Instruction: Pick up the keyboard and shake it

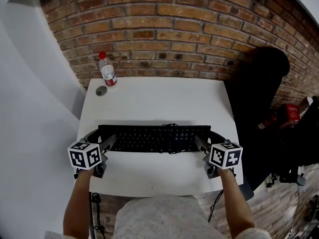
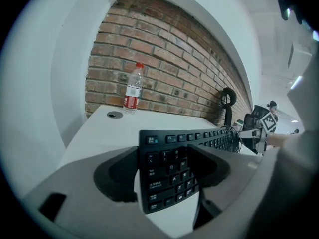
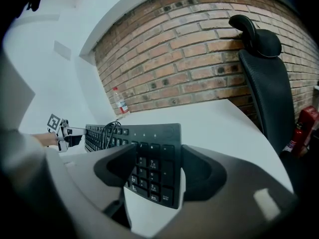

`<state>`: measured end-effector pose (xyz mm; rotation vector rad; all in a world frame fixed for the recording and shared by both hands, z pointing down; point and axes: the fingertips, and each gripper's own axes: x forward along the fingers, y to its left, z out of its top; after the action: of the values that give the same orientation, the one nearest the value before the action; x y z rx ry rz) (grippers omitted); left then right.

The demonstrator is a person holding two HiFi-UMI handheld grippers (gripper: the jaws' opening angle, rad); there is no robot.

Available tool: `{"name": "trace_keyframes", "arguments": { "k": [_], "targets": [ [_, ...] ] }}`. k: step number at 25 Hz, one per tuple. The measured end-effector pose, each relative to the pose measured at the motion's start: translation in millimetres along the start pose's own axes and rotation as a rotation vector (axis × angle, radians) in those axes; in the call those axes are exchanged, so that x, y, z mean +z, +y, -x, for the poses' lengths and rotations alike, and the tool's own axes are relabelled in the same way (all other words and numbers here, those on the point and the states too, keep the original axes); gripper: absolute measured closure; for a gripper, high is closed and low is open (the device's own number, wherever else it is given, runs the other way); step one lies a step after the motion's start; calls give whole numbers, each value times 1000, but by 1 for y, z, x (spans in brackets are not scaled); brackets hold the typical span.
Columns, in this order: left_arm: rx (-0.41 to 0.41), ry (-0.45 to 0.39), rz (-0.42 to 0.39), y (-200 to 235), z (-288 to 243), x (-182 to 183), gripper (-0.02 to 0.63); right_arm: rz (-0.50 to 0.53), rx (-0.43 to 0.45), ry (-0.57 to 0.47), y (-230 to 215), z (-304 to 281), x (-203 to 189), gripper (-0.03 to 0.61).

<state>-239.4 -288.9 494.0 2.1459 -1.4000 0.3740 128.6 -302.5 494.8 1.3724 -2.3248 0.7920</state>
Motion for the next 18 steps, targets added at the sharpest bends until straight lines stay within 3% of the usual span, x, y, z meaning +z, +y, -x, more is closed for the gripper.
{"name": "trace_keyframes", "arguments": {
  "k": [11, 18],
  "targets": [
    [-50, 2, 2, 0, 14, -9, 341, 18, 33, -16, 5, 11, -7, 309],
    [-95, 41, 1, 1, 21, -15, 360, 29, 121, 41, 11, 23, -14, 357]
  ]
}}
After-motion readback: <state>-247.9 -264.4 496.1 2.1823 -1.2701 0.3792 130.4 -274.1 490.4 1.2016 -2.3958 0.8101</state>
